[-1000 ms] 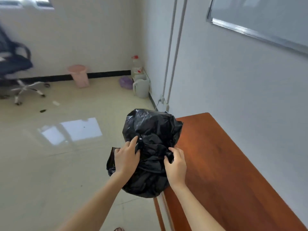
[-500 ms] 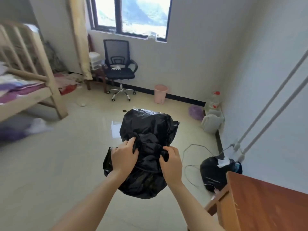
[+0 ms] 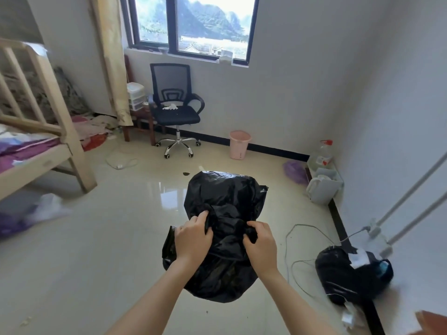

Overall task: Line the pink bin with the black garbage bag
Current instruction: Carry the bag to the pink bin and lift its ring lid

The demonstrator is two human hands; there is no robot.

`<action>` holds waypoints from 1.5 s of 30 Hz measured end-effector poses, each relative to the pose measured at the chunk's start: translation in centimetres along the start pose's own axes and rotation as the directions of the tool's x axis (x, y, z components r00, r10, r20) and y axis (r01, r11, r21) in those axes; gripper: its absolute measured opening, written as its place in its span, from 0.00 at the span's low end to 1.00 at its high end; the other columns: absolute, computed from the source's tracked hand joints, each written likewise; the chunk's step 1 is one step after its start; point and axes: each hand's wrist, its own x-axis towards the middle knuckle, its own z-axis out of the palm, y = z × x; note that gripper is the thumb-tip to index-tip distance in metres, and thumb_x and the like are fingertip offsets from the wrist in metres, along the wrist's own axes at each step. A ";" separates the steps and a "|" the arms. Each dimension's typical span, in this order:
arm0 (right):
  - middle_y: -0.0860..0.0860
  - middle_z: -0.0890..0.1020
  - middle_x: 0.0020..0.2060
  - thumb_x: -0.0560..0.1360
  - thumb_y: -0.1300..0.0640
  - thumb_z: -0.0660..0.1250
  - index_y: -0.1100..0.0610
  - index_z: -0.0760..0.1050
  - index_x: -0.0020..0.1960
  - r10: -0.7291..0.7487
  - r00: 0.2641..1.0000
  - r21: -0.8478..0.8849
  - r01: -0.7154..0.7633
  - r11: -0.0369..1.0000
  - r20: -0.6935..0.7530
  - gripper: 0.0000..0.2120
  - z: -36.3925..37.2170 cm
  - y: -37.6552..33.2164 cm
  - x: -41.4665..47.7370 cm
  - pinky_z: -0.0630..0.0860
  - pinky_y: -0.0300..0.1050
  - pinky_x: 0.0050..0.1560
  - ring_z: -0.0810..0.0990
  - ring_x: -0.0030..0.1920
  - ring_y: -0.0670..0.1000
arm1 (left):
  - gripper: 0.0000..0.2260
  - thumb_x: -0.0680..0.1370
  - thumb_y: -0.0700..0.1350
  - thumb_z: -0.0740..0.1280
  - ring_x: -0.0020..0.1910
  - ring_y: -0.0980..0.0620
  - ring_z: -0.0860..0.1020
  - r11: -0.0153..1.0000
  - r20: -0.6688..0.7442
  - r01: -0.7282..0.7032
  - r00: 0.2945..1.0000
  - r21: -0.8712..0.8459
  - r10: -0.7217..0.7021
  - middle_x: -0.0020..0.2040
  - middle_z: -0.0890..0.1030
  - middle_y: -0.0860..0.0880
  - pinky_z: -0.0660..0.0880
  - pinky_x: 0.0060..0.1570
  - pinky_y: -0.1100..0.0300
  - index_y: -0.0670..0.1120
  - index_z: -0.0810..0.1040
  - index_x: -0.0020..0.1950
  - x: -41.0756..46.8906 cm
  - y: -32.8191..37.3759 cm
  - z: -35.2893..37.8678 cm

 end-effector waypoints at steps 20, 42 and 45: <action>0.55 0.77 0.56 0.73 0.64 0.64 0.59 0.74 0.59 0.013 0.990 0.029 -0.017 0.999 0.143 0.14 11.9 1.8 33.8 0.65 0.29 0.49 0.76 0.54 0.51 | 0.20 0.76 0.45 0.63 0.57 0.45 0.77 0.982 0.098 0.155 0.985 -0.108 -0.145 0.58 0.80 0.44 0.68 0.59 0.51 0.46 0.67 0.69 30.1 -4.0 9.1; 0.56 0.76 0.54 0.73 0.65 0.65 0.60 0.74 0.57 0.259 0.959 -0.059 -0.266 0.962 -0.113 0.13 18.3 8.3 71.4 0.65 0.34 0.44 0.76 0.49 0.52 | 0.18 0.77 0.45 0.62 0.59 0.47 0.76 0.970 0.331 -0.005 0.939 -0.243 0.088 0.60 0.79 0.46 0.70 0.60 0.49 0.47 0.69 0.67 70.5 -1.9 27.4; 0.55 0.76 0.55 0.73 0.64 0.65 0.59 0.74 0.57 0.256 0.960 -0.061 -0.265 0.962 -0.116 0.13 17.2 10.7 77.1 0.63 0.33 0.41 0.74 0.45 0.50 | 0.18 0.77 0.46 0.61 0.60 0.49 0.75 0.971 0.324 -0.022 0.941 -0.239 0.101 0.61 0.78 0.48 0.67 0.61 0.51 0.47 0.69 0.68 75.4 1.0 30.1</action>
